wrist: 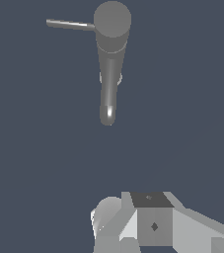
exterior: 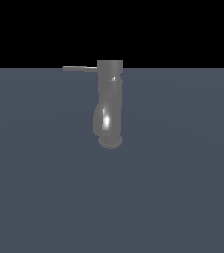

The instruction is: Turn on the faucet by rotating a designated handle.

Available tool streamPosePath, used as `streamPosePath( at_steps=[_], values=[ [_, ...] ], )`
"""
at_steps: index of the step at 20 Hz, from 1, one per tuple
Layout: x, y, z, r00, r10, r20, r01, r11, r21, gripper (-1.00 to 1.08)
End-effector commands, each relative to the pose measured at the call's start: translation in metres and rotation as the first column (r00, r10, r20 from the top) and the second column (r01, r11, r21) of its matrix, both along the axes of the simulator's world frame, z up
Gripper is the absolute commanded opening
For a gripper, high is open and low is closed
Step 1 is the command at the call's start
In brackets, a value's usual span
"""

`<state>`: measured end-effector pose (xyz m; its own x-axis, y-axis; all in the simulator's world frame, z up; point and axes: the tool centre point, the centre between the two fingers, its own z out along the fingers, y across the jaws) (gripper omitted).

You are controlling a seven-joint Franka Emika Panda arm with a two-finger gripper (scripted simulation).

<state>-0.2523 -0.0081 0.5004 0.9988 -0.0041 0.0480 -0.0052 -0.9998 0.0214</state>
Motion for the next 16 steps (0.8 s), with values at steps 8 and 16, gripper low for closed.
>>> streamPosePath(
  at_steps=[8, 16],
  values=[
    [0.002, -0.014, -0.010, 0.999, -0.032, -0.029, 0.033, 0.999, 0.027, -1.00],
    [0.004, -0.015, -0.011, 0.998, -0.045, -0.034, 0.046, 0.998, 0.032, -1.00]
  ],
)
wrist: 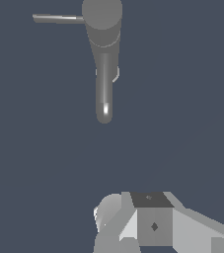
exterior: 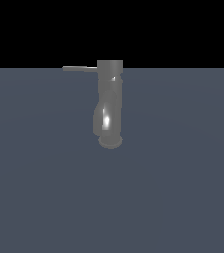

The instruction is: Turn on the faucet by rotating a designated handle.

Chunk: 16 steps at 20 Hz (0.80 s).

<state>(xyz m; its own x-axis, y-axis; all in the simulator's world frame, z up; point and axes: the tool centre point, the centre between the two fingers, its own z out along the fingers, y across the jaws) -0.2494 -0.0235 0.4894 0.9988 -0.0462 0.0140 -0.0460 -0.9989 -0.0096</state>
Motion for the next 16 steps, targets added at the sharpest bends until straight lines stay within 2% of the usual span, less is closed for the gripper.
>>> streamPosePath(
  at_steps=[1, 9, 16],
  values=[
    [0.002, 0.000, 0.000, 1.000, -0.010, -0.001, 0.010, 1.000, 0.001, -1.00],
    [0.022, 0.004, -0.001, 0.996, -0.090, -0.003, 0.090, 0.996, 0.008, -1.00],
    [0.052, 0.011, -0.004, 0.977, -0.214, -0.009, 0.214, 0.977, 0.017, -1.00]
  ],
)
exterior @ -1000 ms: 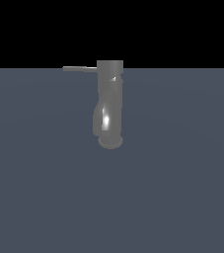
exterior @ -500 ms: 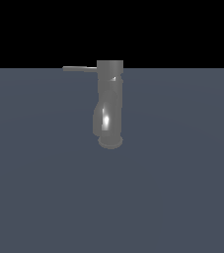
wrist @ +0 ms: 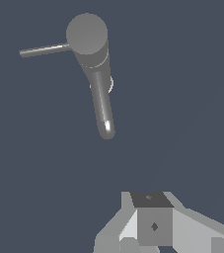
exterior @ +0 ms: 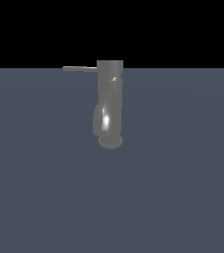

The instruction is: Turn on the faucet by rotating a designated handle.

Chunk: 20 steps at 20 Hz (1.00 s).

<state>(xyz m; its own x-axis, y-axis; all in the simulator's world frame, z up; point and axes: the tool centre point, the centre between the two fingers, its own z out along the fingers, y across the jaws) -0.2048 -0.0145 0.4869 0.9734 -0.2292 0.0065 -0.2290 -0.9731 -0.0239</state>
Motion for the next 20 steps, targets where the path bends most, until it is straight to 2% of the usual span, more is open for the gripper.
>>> streamPosePath(
  at_steps=[1, 10, 15, 20],
  values=[
    [0.013, 0.003, -0.002, 0.999, -0.052, -0.002, 0.052, 0.999, 0.004, -1.00],
    [0.061, 0.016, -0.013, 0.968, -0.250, -0.013, 0.250, 0.968, 0.013, -1.00],
    [0.088, 0.025, -0.022, 0.934, -0.356, -0.020, 0.357, 0.934, 0.015, -1.00],
    [0.114, 0.035, -0.033, 0.888, -0.459, -0.026, 0.459, 0.888, 0.014, -1.00]
  ],
)
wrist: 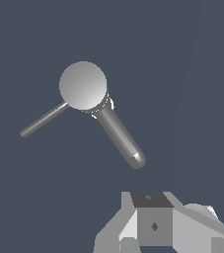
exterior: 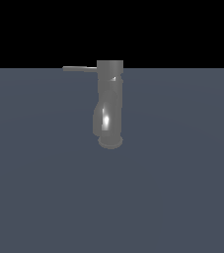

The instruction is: Turn on the faucet by rotating a designated handle.

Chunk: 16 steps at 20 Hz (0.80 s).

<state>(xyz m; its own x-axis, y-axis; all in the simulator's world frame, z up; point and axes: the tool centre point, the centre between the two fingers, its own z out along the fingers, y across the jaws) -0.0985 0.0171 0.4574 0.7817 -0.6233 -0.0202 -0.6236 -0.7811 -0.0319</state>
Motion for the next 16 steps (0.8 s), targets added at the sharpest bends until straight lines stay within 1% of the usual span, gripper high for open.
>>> streamPosePath(
  at_steps=[1, 4, 8, 12, 16],
  values=[
    [0.013, 0.005, -0.006, 0.998, -0.057, -0.003, 0.058, 0.998, 0.001, -1.00],
    [0.029, 0.012, -0.014, 0.992, -0.125, -0.007, 0.125, 0.992, 0.001, -1.00],
    [0.049, 0.021, -0.026, 0.977, -0.213, -0.011, 0.213, 0.977, 0.000, -1.00],
    [0.069, 0.030, -0.039, 0.954, -0.300, -0.015, 0.300, 0.954, -0.003, -1.00],
    [0.088, 0.040, -0.054, 0.923, -0.385, -0.018, 0.384, 0.923, -0.007, -1.00]
  ],
)
